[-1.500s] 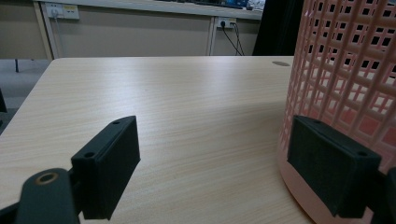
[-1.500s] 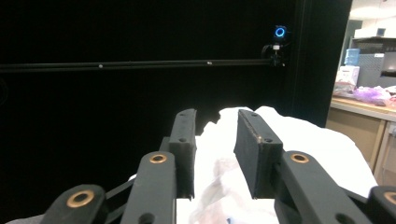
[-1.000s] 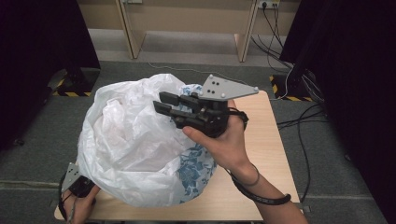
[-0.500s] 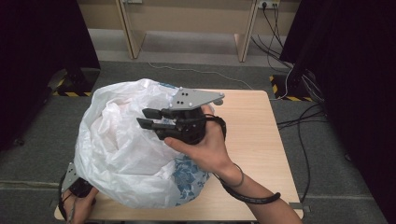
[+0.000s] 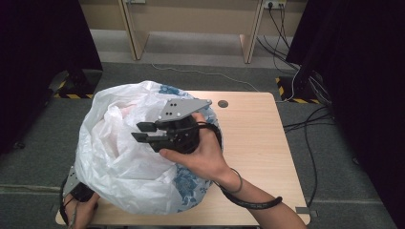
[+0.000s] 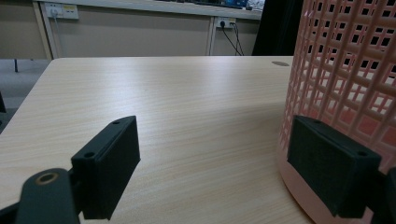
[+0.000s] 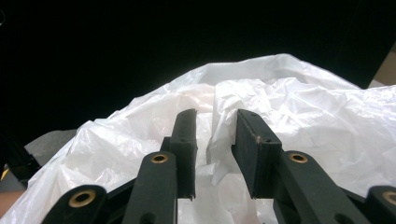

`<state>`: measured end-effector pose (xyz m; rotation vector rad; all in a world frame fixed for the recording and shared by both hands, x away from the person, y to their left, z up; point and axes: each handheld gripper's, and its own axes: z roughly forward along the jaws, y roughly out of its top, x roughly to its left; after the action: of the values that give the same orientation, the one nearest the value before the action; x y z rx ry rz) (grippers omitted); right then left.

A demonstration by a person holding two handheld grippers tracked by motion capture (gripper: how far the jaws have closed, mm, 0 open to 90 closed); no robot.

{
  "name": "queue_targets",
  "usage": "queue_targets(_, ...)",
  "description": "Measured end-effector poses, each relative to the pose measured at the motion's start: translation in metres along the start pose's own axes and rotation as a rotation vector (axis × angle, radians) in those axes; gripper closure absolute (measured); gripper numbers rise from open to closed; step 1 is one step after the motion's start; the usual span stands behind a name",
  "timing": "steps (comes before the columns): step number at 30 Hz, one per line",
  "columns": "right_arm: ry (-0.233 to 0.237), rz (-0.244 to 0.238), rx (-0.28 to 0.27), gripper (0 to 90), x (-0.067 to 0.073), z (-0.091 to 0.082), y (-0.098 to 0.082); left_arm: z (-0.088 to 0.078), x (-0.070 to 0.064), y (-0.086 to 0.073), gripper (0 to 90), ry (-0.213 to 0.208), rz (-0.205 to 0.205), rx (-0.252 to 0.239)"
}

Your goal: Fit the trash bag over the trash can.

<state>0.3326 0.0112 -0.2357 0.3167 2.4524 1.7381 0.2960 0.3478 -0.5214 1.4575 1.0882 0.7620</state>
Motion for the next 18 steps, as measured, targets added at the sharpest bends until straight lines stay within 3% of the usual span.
queue_targets(18,0.070,0.001,0.080,69.7,0.005,0.025,-0.009,0.000,0.000,0.000,16.2,-0.002,0.003,0.001)
